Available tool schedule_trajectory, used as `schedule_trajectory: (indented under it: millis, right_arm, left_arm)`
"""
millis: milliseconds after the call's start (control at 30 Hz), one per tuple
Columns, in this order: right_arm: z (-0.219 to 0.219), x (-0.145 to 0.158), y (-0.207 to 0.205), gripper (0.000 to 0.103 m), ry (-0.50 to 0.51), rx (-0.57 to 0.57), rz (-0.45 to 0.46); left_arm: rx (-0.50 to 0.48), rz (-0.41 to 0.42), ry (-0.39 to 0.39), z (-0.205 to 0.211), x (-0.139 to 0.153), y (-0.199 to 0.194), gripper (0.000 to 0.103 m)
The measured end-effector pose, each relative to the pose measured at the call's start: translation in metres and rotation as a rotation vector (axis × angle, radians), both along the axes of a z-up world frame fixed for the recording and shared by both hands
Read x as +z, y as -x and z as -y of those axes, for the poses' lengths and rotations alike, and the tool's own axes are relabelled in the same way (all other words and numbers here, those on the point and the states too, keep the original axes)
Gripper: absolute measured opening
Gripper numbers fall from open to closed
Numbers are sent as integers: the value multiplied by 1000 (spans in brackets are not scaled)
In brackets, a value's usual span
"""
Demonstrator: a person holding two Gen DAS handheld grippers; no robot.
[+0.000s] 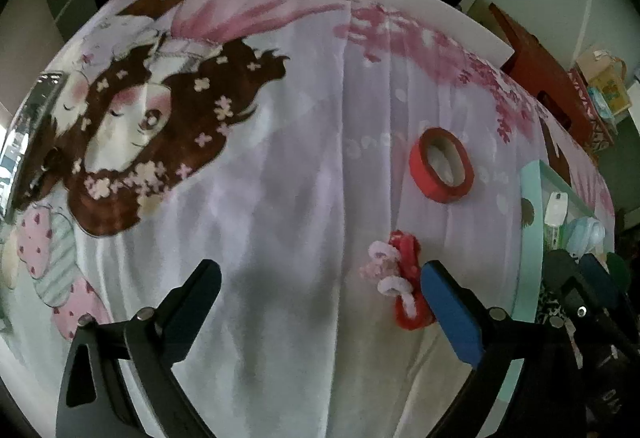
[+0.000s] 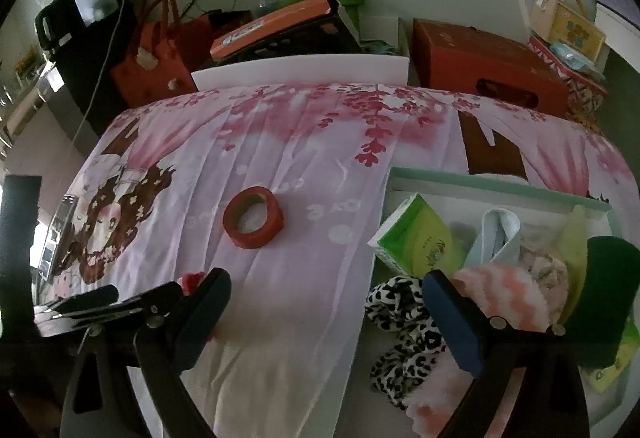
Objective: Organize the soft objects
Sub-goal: 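Grasp the red fuzzy bow with the left gripper and lift it, then grasp the red tape roll with the right gripper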
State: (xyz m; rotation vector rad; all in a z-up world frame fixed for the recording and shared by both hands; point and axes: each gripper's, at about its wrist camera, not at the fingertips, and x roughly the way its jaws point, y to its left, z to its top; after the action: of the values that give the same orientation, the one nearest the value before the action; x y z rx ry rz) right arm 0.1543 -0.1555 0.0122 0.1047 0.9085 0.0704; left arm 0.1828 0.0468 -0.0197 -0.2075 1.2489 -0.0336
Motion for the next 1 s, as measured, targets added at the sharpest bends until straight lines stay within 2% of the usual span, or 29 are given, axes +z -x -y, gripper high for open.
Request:
schedule_trajectory:
  millis: [67,133,267,500,667,900,1000]
  right_arm:
    - [0,0,0,98,1,0,0]
    - [0,0,0,98,1,0,0]
    - [0,0,0,98,1,-1,1]
    - [-1,2,-1,94,-1,-1,6]
    - [1,3,-2,93,-5,-5,9]
    - [1,4,-3,92,-17,-2,21]
    - [-2,5,-5,92,-16,4,29]
  left_arm:
    - [-16,-12,6,5,-3,0,85]
    - [-36,-14,13,10,-4,0,82]
    - [-77,-8,34,20,-3,0,66]
    - [-155,-10,102,40,-8,-2,43]
    - [-189,-10,144,47,-9,-4,19]
    - [-182,4,152,46,-6,-6,17]
    - [-159,14,146,33,0,-3,17]
